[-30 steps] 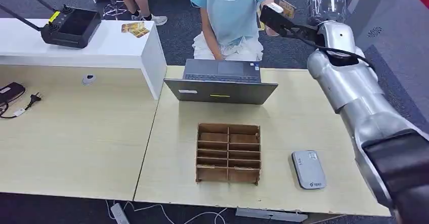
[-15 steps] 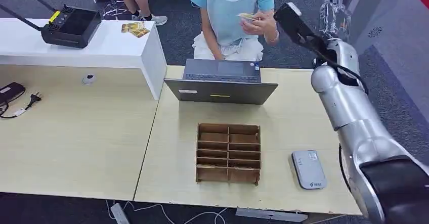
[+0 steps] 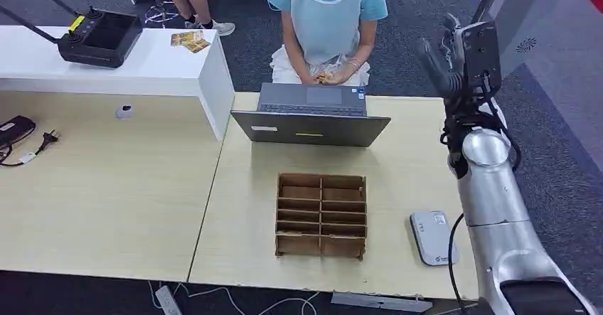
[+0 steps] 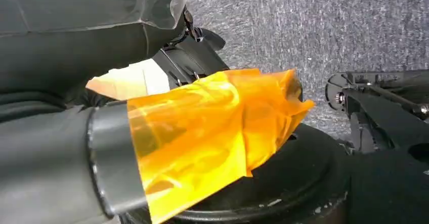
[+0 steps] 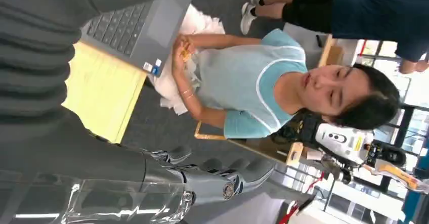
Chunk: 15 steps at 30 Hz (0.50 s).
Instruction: Pass the card to the sensor for recognition and then transmit it.
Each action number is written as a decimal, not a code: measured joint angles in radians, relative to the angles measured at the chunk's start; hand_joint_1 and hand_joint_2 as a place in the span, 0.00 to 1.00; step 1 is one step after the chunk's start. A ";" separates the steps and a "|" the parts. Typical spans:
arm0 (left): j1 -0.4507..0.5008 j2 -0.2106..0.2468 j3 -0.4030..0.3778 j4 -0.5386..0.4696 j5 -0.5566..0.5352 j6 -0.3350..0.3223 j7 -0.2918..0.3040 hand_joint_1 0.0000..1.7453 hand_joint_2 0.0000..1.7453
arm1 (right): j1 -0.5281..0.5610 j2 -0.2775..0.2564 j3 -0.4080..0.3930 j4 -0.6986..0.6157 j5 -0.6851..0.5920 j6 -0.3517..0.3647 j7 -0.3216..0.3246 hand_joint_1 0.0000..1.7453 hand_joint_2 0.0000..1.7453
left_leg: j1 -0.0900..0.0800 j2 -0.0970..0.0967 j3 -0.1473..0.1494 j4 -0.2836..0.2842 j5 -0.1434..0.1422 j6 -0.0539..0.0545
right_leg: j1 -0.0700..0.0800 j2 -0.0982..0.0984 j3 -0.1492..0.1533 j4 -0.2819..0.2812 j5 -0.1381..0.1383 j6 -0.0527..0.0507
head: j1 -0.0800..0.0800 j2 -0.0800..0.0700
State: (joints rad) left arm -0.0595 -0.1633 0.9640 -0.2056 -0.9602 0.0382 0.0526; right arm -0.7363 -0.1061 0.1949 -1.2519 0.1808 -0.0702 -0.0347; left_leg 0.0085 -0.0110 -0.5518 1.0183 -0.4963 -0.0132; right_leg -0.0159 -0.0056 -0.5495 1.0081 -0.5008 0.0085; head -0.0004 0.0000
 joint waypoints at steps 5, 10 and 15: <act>0.000 -0.001 0.008 0.000 0.000 0.001 0.000 0.00 0.00 | 0.026 -0.001 -0.012 -0.034 -0.012 -0.002 -0.002 0.00 0.00 | 0.000 0.000 0.000 0.000 0.000 0.000 | 0.000 0.000 0.000 0.000 0.000 0.000 | 0.000 0.000; 0.000 -0.002 0.009 0.000 0.000 0.002 0.002 0.00 0.00 | 0.038 -0.003 -0.013 -0.051 -0.049 0.000 -0.011 0.00 0.00 | 0.000 0.000 0.000 0.000 0.000 0.000 | 0.000 0.000 0.000 0.000 0.000 0.000 | 0.000 0.000; 0.000 -0.002 0.018 0.000 0.007 0.005 0.003 0.00 0.00 | 0.127 -0.009 -0.033 -0.130 -0.226 0.027 -0.082 0.00 0.00 | 0.000 0.000 0.000 0.000 0.000 0.000 | 0.000 0.000 0.000 0.000 0.000 0.000 | 0.000 0.000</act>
State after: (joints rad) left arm -0.0594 -0.1656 0.9815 -0.2056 -0.9533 0.0431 0.0553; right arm -0.6092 -0.1148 0.1618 -1.3820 -0.0456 -0.0428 -0.1168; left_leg 0.0086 -0.0111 -0.5520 1.0183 -0.4964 -0.0132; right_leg -0.0158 -0.0061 -0.5497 1.0081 -0.5010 0.0084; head -0.0004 0.0000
